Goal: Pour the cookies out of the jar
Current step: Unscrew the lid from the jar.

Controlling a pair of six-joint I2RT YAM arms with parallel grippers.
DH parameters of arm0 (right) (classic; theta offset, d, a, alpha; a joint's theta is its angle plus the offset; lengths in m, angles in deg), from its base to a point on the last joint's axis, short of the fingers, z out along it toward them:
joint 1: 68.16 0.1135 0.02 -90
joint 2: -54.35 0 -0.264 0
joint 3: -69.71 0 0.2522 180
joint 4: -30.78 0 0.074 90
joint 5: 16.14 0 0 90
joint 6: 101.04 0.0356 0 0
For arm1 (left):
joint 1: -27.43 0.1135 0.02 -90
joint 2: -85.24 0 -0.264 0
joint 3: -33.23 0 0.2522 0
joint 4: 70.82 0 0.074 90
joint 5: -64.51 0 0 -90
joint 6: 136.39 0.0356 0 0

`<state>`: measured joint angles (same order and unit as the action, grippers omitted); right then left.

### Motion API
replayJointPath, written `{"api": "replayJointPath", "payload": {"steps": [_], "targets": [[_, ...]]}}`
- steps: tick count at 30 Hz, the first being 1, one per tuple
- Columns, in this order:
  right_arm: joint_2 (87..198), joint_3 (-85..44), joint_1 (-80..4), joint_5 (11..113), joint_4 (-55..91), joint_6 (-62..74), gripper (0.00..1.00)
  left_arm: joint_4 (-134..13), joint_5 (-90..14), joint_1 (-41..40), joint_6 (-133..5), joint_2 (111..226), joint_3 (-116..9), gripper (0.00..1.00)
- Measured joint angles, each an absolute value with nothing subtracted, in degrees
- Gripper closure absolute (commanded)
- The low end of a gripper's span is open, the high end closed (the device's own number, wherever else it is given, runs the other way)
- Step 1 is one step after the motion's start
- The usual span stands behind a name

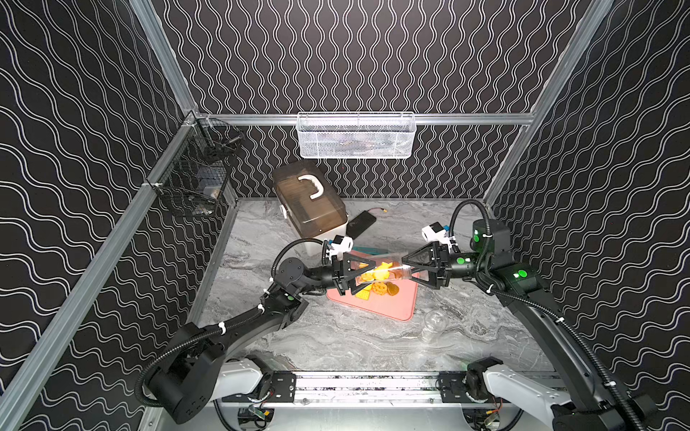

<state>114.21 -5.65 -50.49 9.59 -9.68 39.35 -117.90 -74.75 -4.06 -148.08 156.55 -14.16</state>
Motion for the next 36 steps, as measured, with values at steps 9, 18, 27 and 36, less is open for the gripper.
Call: {"api": "replayJointPath", "payload": {"steps": [9,18,27,36], "targets": [[114.75,-5.48,-50.49,8.80,-9.70,39.24,0.26,-117.92,-75.01,-4.06,-148.06,156.66,-14.27,0.43],[114.80,-5.39,-50.49,8.61,-11.80,37.52,0.33,-117.59,-75.67,-4.08,-148.02,156.68,-14.27,0.43],[115.08,-6.22,-50.43,8.56,-14.12,34.78,0.35,-116.15,-76.23,-3.97,-146.86,155.94,-14.27,0.43],[114.16,-6.15,-50.30,9.50,-14.31,33.47,0.36,-118.36,-77.22,-3.45,-147.40,156.44,-13.81,0.45]]}}
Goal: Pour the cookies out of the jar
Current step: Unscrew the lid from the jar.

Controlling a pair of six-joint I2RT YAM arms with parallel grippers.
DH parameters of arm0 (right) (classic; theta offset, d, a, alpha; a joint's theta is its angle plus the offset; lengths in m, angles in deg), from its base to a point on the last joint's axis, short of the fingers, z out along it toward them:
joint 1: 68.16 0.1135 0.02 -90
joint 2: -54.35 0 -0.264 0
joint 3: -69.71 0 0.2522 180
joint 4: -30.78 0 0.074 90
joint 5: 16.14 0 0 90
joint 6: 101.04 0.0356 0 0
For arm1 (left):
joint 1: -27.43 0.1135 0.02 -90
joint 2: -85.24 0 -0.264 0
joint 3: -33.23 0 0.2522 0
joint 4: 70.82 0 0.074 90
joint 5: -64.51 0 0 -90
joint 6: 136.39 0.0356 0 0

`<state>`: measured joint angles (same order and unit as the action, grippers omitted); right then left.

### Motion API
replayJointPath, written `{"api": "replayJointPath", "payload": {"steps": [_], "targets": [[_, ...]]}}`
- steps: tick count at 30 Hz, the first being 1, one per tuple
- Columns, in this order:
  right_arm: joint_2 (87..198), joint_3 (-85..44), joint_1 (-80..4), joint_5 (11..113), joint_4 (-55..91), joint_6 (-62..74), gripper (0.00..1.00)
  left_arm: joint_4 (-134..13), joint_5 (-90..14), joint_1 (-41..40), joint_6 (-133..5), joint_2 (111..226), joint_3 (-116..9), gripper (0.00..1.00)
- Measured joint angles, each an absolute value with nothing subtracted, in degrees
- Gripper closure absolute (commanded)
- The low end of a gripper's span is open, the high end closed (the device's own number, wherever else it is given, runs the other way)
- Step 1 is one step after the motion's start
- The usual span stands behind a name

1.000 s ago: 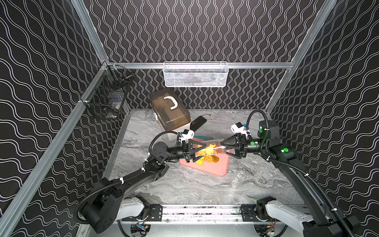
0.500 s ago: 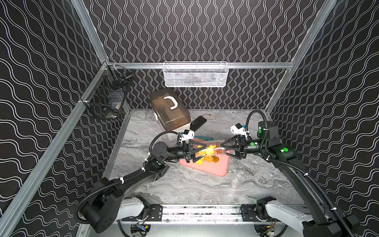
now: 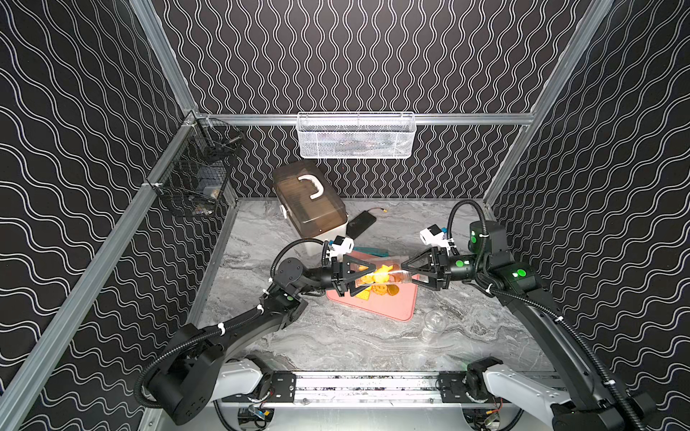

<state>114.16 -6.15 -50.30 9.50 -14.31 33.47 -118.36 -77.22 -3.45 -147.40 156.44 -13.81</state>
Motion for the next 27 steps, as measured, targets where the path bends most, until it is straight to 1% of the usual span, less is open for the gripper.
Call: {"api": "replayJointPath", "payload": {"steps": [7,12,17,27], "targets": [[113.60,-6.55,-50.56,10.51,-14.33,31.42,0.36,-118.01,-76.89,-2.49,-148.30,156.35,-13.37,0.45],[113.51,-6.79,-50.56,11.10,-14.42,31.18,0.33,-118.01,-76.93,-1.83,-148.74,156.35,-12.98,0.45],[113.88,-9.02,-50.60,12.32,-16.78,29.30,0.32,-118.44,-77.11,-0.98,-149.76,156.35,-12.80,0.45],[113.81,-10.33,-50.82,13.20,-18.38,28.45,0.32,-122.33,-77.39,-0.02,-151.93,157.03,-11.58,0.45]]}}
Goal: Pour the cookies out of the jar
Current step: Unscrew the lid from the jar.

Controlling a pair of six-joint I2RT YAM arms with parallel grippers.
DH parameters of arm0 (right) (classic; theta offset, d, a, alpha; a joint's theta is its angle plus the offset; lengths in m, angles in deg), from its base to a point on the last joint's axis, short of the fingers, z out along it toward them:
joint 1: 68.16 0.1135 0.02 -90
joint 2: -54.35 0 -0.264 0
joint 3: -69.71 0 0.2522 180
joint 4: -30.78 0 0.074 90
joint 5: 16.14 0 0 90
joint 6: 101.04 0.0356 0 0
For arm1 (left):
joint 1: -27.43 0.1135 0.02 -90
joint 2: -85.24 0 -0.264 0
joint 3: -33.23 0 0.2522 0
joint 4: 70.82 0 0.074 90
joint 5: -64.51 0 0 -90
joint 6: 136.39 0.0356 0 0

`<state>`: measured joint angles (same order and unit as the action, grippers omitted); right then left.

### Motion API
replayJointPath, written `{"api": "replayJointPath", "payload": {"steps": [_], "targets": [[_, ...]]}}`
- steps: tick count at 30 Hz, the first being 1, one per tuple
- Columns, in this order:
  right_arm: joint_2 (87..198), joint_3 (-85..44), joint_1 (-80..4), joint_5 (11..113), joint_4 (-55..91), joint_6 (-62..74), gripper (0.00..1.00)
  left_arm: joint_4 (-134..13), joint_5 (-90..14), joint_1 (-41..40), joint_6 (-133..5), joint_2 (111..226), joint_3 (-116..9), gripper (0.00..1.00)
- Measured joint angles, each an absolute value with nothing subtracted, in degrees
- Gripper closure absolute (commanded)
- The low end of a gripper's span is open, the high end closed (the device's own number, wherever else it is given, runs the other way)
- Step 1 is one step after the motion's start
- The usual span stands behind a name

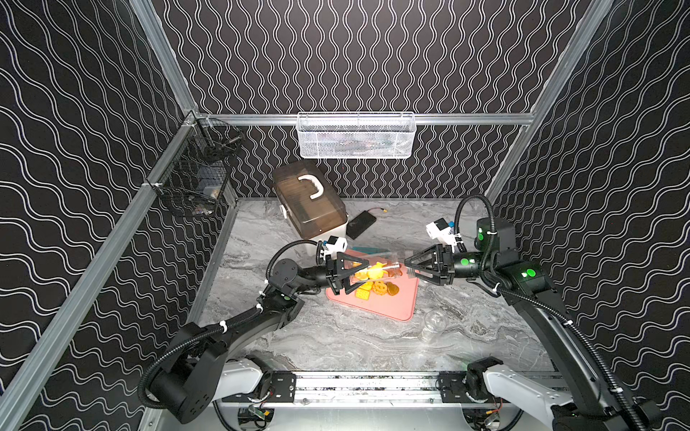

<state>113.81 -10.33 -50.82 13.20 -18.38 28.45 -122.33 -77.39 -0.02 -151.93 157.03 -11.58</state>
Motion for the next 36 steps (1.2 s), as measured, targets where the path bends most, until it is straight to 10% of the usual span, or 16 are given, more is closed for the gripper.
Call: {"api": "replayJointPath", "payload": {"steps": [25,36], "targets": [[111.50,-13.32,-50.49,29.48,-48.39,12.47,0.32,-131.43,-81.00,7.68,-159.12,157.58,-11.16,0.46],[113.20,-7.29,-29.20,41.33,-48.26,18.63,0.33,-136.43,-82.31,11.13,-163.03,157.64,-11.14,0.46]]}}
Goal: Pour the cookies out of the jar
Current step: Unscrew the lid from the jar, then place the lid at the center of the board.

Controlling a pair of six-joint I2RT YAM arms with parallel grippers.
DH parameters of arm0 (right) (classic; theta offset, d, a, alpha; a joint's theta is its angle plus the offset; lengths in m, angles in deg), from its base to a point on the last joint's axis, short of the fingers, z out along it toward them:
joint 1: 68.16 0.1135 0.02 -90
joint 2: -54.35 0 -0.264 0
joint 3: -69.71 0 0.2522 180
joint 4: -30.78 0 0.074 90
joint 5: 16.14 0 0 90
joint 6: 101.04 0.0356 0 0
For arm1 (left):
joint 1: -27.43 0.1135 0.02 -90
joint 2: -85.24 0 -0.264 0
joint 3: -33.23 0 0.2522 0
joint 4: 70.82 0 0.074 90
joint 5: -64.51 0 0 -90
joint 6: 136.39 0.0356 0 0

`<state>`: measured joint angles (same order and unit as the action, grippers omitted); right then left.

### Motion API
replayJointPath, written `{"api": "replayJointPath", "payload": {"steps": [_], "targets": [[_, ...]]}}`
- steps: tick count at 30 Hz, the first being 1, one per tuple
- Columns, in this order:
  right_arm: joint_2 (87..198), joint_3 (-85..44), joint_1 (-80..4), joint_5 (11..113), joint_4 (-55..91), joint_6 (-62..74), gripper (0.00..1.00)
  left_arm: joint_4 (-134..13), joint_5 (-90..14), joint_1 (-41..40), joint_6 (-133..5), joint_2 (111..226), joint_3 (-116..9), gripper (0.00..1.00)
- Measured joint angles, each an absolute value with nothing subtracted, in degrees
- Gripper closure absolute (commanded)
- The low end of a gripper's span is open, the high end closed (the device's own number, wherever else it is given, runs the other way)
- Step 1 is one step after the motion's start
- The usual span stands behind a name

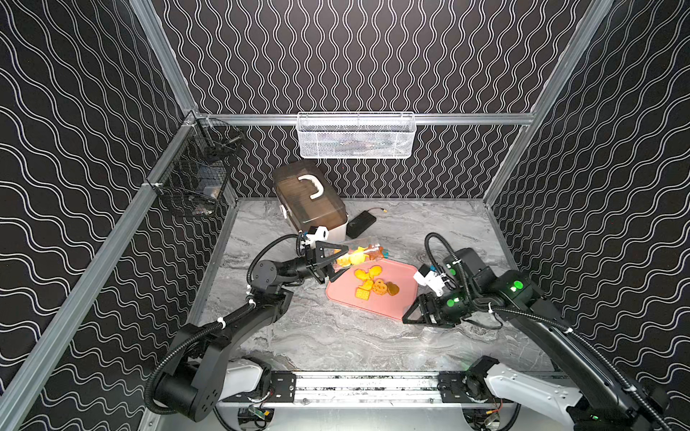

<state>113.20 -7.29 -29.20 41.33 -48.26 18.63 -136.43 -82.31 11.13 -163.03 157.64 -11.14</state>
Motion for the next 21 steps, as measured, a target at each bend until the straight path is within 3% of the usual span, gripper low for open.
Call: {"api": "replayJointPath", "payload": {"steps": [8,21], "targets": [[118.10,-3.79,-16.70,53.57,-44.82,25.89,0.33,-137.90,-83.58,13.99,-163.69,156.40,-10.92,0.46],[125.01,0.10,-6.89,66.31,-40.52,34.98,0.33,-140.89,-84.52,17.36,-163.69,156.46,-10.51,0.46]]}}
